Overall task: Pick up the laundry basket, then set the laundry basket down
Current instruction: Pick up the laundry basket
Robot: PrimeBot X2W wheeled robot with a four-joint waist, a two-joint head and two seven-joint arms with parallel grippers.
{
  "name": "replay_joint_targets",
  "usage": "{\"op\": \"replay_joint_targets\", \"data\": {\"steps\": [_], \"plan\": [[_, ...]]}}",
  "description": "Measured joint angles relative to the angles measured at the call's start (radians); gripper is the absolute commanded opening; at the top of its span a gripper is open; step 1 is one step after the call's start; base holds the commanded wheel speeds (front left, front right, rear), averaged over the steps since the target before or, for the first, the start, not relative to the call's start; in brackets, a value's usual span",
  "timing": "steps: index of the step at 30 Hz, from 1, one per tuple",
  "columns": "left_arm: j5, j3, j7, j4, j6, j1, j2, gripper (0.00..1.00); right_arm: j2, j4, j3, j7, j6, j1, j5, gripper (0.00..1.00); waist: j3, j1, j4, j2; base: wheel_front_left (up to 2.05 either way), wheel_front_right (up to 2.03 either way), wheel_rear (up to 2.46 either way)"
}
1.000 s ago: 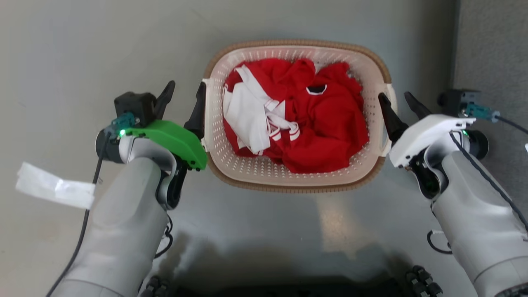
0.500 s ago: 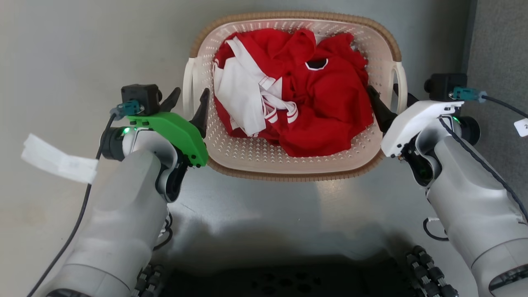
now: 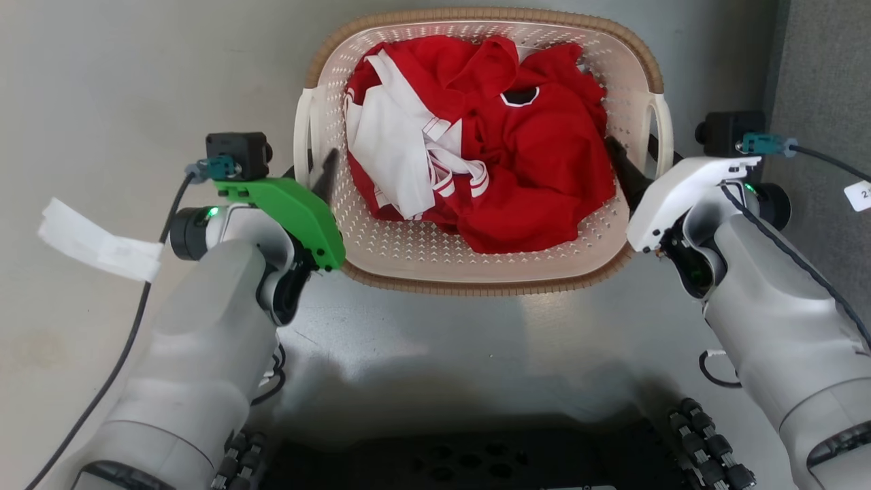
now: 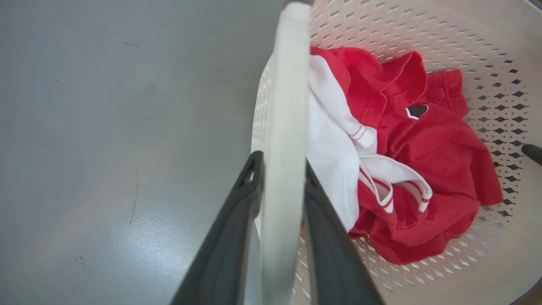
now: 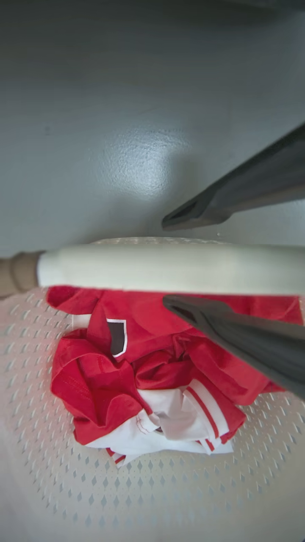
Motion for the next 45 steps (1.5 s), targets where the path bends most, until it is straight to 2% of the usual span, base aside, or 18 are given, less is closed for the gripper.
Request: {"op": "replay_joint_targets", "data": {"steps": [1, 2, 16, 20, 31, 45], "plan": [[-0.008, -0.002, 0.0, 0.004, -0.002, -0.006, 0.0, 0.13, 0.0, 0.001, 0.004, 0.0, 0.0, -0.006, 0.001, 0.0, 0.0, 0.0, 0.0, 0.0, 0.0, 0.0, 0.0], [-0.012, -0.005, 0.0, 0.007, -0.002, -0.011, 0.001, 0.0, -0.001, 0.001, 0.008, -0.002, 0.0, -0.01, 0.004, 0.0, 0.001, 0.0, 0.0, 0.0, 0.0, 0.0, 0.0], [-0.068, -0.06, -0.017, 0.065, -0.007, -0.018, -0.002, 0.0, 0.0, 0.042, 0.069, -0.036, -0.002, -0.026, 0.054, 0.0, -0.045, 0.0, 0.001, 0.0, 0.0, 0.0, 0.0], [-0.083, -0.08, 0.006, 0.096, -0.01, -0.016, -0.002, 0.0, 0.01, 0.063, 0.093, -0.034, -0.002, -0.024, 0.064, 0.0, -0.078, 0.0, 0.0, 0.0, 0.0, 0.0, 0.0], [-0.14, -0.122, 0.081, 0.144, -0.019, 0.027, -0.002, 0.0, 0.028, 0.116, 0.152, 0.035, -0.002, -0.006, 0.121, 0.0, -0.203, 0.0, -0.009, 0.0, 0.0, 0.0, 0.0], [-0.189, -0.136, 0.134, 0.204, -0.029, 0.086, -0.005, 0.0, 0.061, 0.168, 0.169, 0.105, -0.002, 0.038, 0.197, 0.0, -0.389, -0.0001, -0.027, 0.0, 0.0, 0.0, 0.0]]}}
